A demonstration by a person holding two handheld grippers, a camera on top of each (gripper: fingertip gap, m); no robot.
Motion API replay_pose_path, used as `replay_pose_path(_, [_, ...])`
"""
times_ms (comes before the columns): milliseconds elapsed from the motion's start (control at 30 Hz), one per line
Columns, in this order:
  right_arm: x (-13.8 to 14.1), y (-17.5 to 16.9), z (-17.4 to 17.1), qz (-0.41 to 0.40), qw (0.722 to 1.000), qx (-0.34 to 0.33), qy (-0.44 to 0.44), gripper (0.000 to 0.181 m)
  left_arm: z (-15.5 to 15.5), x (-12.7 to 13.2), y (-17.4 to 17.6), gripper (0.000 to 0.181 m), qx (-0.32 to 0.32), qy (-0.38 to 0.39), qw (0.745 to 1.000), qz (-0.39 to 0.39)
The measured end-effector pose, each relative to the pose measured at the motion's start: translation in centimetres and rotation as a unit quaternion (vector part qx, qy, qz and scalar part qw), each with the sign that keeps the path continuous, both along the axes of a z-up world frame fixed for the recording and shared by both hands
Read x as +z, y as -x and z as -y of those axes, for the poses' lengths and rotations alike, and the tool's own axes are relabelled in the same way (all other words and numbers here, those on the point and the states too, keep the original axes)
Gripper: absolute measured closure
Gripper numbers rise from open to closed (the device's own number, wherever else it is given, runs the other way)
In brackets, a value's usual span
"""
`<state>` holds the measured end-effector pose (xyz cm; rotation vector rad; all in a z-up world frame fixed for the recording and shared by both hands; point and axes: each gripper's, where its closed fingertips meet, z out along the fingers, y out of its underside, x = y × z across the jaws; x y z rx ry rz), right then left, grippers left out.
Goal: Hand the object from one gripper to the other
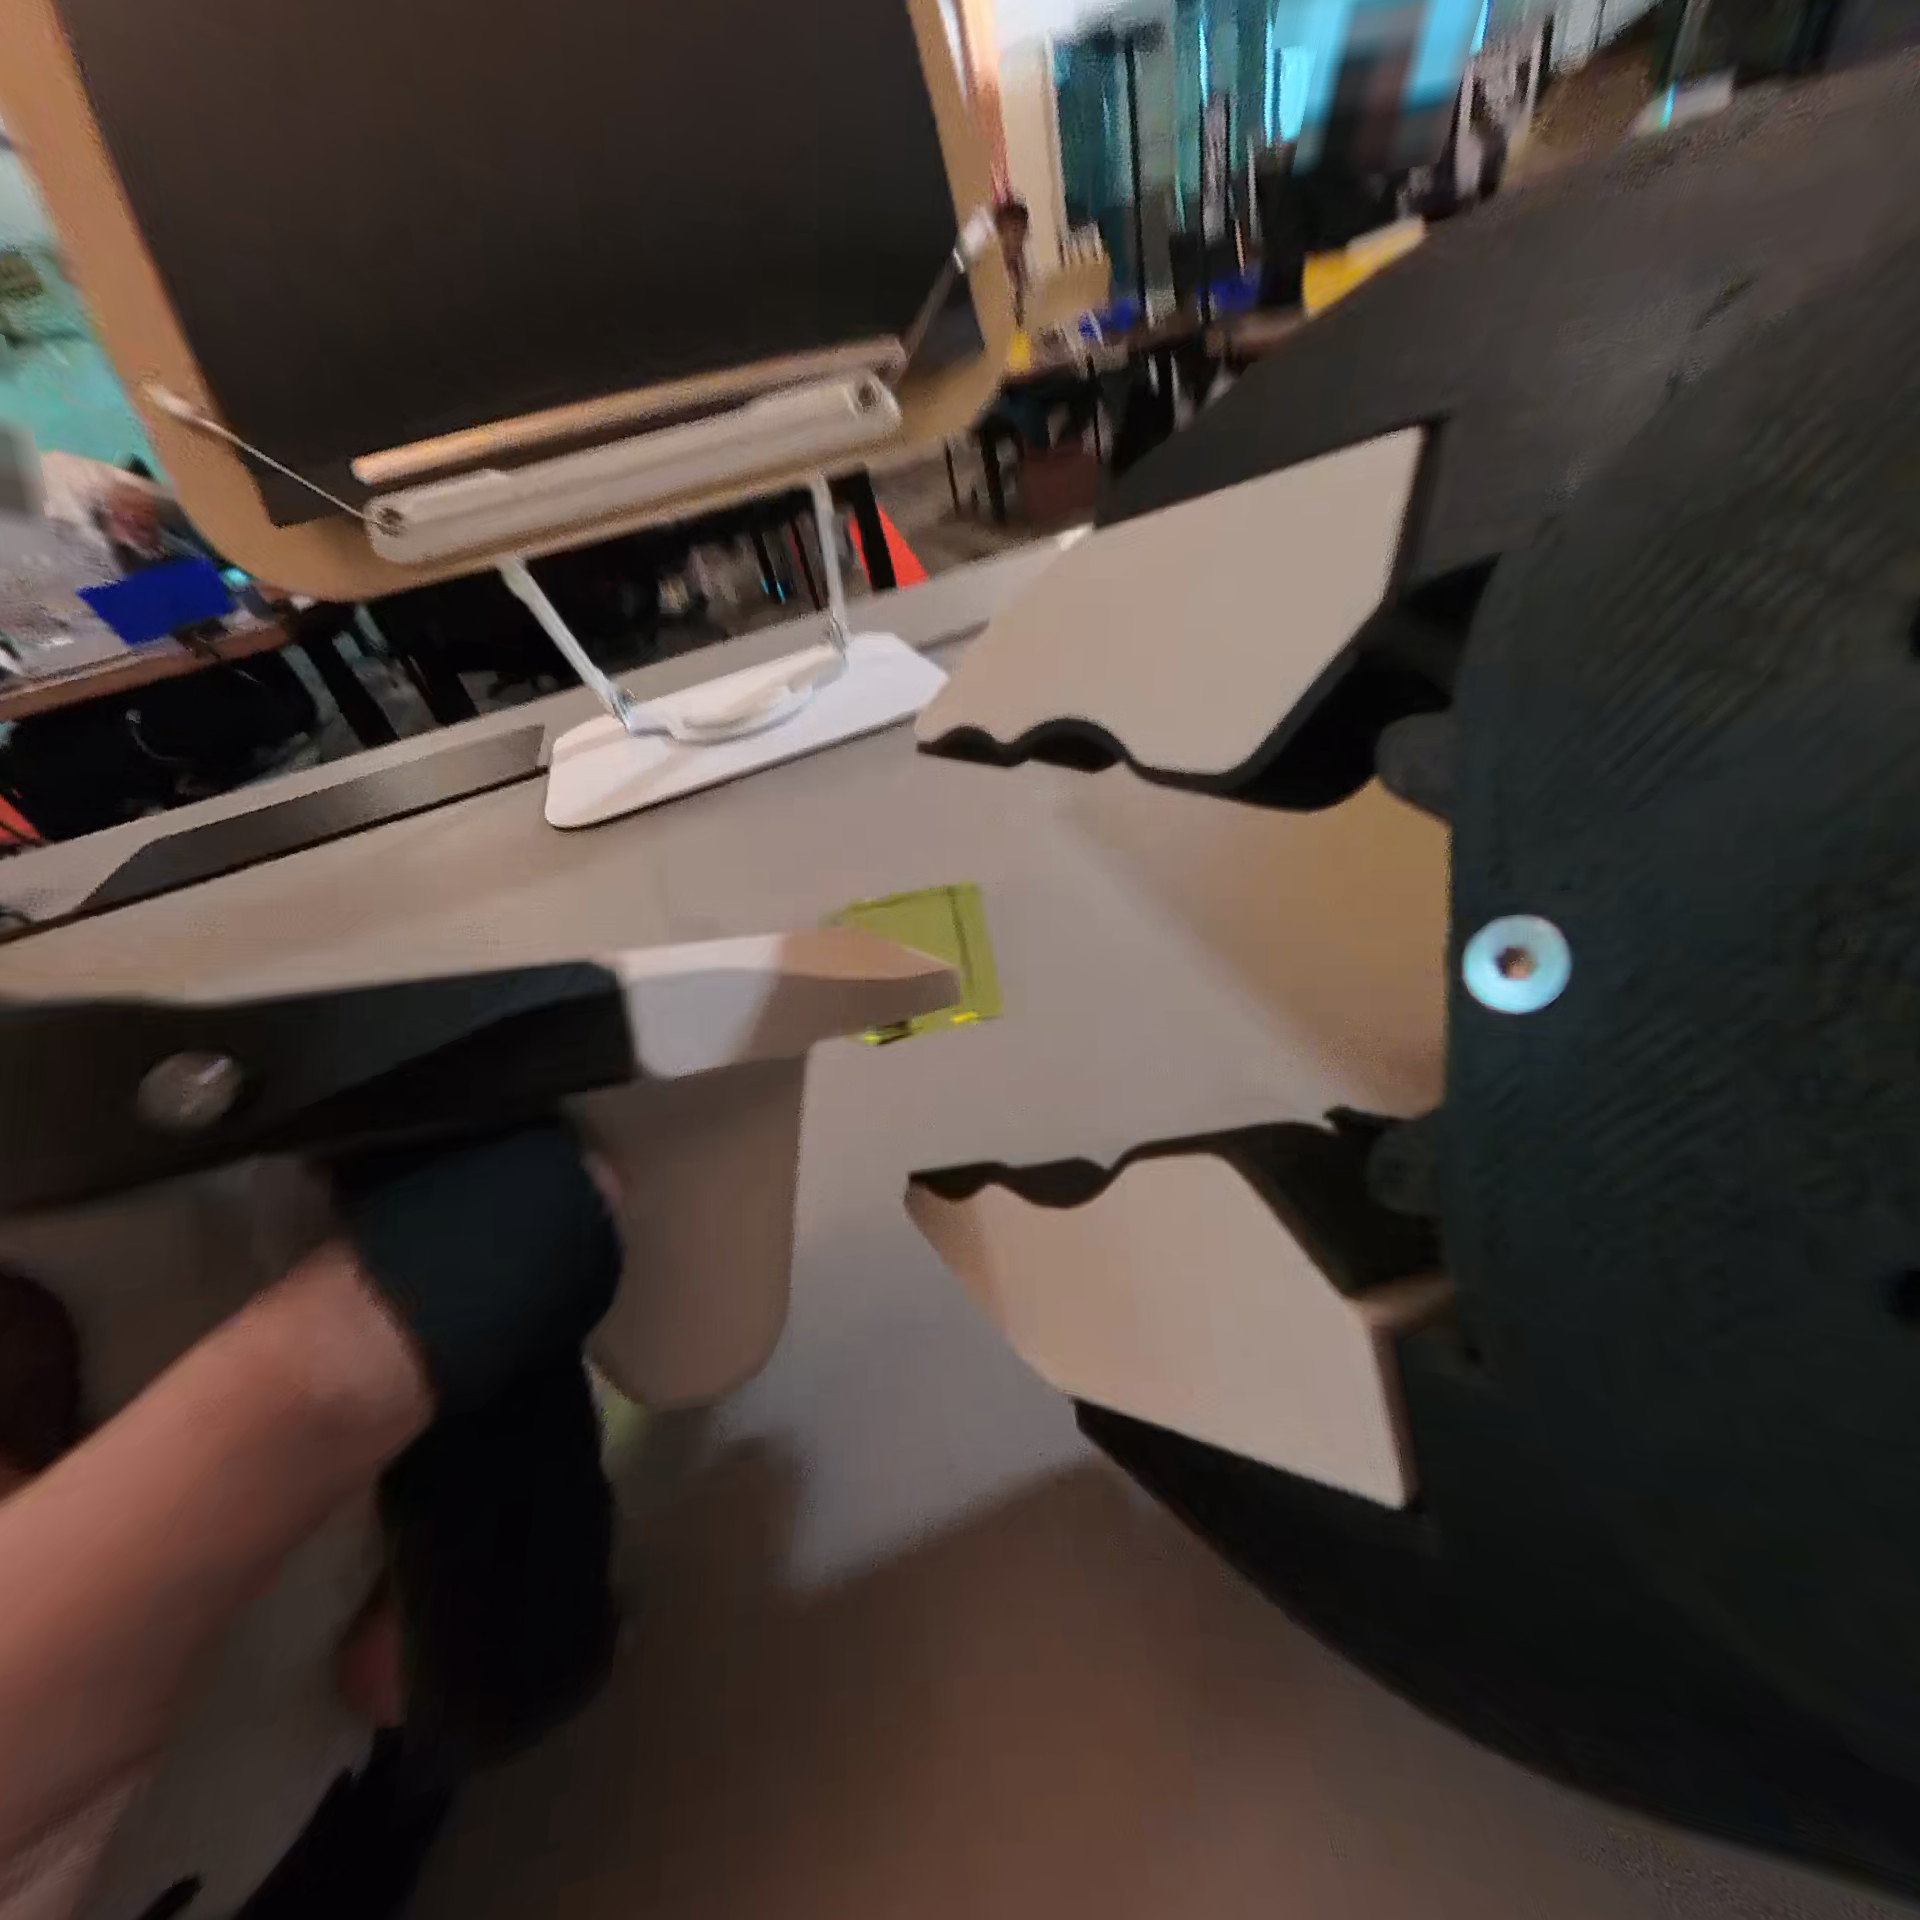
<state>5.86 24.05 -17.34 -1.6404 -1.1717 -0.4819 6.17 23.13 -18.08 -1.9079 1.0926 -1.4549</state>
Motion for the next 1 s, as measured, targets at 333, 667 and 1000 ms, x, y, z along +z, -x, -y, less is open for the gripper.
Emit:
replay_pose_path(333, [2.9,-0.6,0.4,-0.483,0.851,0.076,0.193,0.111,-0.4,2.8,0.8,0.154,-0.039,0.054,0.989,0.130])
replay_pose_path(667, [4.8,-0.1,1.8,-0.656,0.665,0.145,0.328,0.132,1.7,3.9,0.2,0.153,-0.085,0.059,0.982,0.158])
replay_pose_path(1000, [4.3,0.6,2.4,-0.658,0.637,0.156,0.370,0.154,3.0,4.0,-0.3,0.153,-0.103,0.046,0.982,0.149])
